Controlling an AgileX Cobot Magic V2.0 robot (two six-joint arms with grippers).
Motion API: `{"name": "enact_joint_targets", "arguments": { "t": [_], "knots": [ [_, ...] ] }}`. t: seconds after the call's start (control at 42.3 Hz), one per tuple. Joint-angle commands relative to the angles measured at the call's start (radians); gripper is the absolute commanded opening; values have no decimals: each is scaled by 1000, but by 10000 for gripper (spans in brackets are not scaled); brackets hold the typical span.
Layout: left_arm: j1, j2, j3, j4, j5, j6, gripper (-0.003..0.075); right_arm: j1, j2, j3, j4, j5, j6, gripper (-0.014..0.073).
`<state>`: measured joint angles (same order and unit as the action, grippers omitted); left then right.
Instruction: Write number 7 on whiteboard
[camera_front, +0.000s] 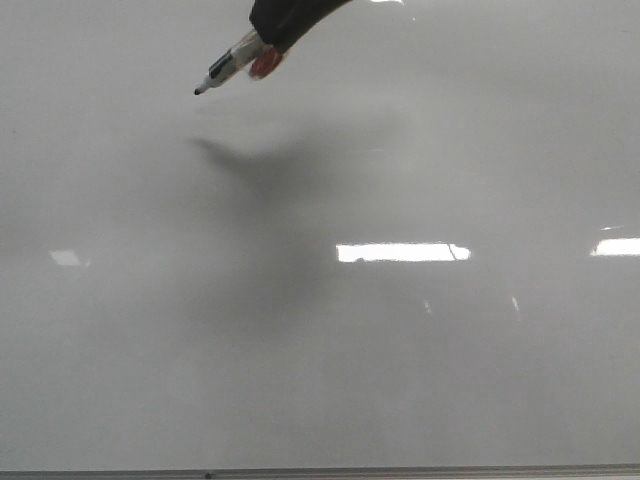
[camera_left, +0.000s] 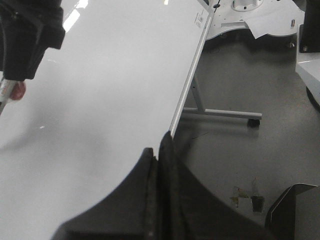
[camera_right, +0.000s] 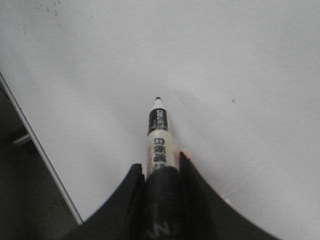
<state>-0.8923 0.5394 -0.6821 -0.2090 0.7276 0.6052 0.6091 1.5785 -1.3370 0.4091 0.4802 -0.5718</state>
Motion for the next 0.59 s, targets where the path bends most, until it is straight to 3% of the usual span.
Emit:
{"name": "enact_joint_targets", "arguments": {
  "t": [0.0, 0.568],
  "knots": [
    [1, 4, -27, -23, -73, -13, -20, -4, 9, -96, 28, 1, -5, -60],
    [1, 4, -27, -23, -73, -13, -20, -33, 74, -159, 27, -3, -5, -60]
  ]
}}
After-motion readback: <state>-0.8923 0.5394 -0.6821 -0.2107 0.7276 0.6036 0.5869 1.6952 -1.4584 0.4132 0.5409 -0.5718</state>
